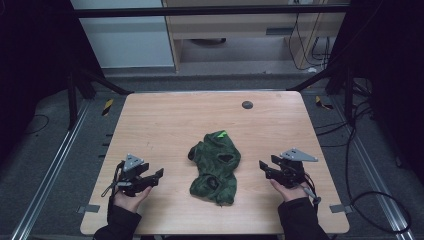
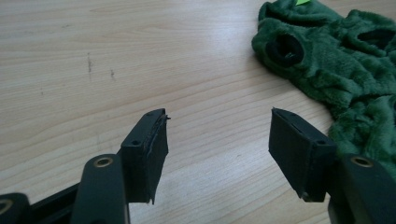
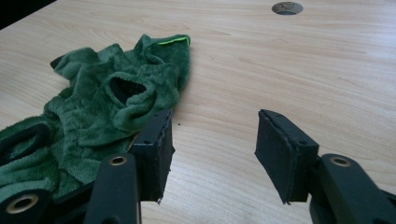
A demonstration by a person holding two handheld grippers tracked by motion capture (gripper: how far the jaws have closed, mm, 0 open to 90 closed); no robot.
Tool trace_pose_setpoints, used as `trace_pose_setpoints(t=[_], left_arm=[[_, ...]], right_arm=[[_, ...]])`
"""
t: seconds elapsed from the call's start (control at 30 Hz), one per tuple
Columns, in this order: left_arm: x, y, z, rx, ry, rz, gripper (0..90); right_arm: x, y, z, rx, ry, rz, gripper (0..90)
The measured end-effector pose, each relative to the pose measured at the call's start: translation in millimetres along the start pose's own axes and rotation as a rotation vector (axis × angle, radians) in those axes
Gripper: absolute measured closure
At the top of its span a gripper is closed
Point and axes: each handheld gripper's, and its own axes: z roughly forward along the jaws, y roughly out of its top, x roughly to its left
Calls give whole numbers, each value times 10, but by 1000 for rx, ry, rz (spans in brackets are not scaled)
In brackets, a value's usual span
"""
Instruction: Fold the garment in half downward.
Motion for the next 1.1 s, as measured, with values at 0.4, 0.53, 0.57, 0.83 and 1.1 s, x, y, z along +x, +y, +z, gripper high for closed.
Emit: trace_pose_setpoints(t=[0.4, 0.53, 0.57, 0.83, 1.1], left_arm=[[-18, 188, 37, -20, -16, 31, 396], [-3, 256, 65, -29, -23, 33, 399], [1, 271, 73, -31, -26, 30, 401], [-2, 402, 134, -42, -32, 33, 410], [-35, 510, 252, -40, -47, 37, 417]], right_arm=[[59, 164, 64, -1, 33, -4, 458], [89, 211, 101, 0, 39, -9, 456], [97, 222, 110, 0, 41, -8, 456], [141, 315, 177, -2, 56, -22, 467], [168, 408, 281, 9, 69, -21, 466]])
